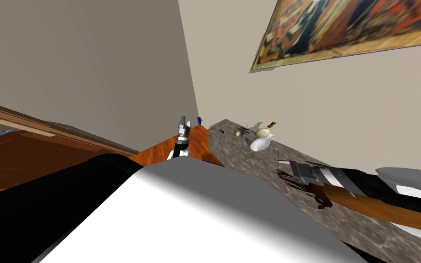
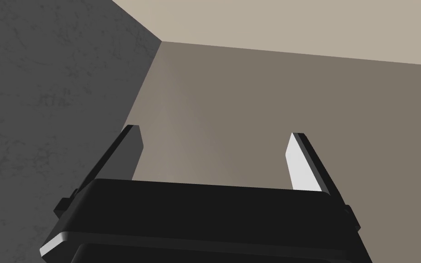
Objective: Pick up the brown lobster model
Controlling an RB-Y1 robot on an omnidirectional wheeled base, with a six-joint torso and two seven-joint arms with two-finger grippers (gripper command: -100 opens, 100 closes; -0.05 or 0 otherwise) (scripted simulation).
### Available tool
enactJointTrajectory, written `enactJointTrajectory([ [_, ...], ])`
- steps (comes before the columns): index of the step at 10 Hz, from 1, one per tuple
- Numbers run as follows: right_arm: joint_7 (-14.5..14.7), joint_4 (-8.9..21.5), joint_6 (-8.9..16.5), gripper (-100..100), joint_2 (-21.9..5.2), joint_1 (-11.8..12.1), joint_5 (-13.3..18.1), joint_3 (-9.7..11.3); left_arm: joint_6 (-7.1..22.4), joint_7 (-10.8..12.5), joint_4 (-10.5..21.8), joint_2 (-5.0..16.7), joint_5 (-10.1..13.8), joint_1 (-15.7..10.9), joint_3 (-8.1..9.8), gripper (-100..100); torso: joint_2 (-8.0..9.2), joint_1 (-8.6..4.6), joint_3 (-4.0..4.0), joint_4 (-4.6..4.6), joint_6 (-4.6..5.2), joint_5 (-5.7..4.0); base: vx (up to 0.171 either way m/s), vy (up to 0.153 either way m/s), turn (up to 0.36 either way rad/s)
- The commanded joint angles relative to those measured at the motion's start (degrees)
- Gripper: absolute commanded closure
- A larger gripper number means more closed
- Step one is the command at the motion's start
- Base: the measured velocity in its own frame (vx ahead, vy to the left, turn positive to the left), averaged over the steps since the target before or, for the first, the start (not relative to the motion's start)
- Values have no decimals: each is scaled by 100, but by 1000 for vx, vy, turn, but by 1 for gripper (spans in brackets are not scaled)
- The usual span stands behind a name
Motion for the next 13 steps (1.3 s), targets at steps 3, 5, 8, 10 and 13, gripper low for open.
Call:
enactJointTrajectory([
  [3, 44, 90, -25, -100, -261, -32, 214, 166, 1, 0, 1, 0, 0, -2, 0, 0, 68, -12, 41, 18, 3, -8, -108, -202, -36],
  [5, 61, 189, 84, -100, -109, 47, 296, 178, 0, 0, 1, -2, 0, -1, -2, 0, 34, 64, 22, 10, -1, 10, 1, 8, 42],
  [8, 57, 172, 34, 100, -149, 16, 279, 177, 0, 0, 1, -2, 0, -1, -2, 0, 18, 87, 13, 6, -3, 17, 3, 8, 6],
  [10, 57, 172, 34, 100, -149, 16, 280, 177, 0, 0, 1, -2, 0, -1, -2, 0, 19, 85, 13, 6, -3, 17, 0, 0, 0],
  [13, 72, 271, -122, -100, 32, 52, 145, 87, 0, 0, 1, -2, 0, -1, -2, 0, 19, 84, 13, 6, -3, 16, -38, 22, -11],
])
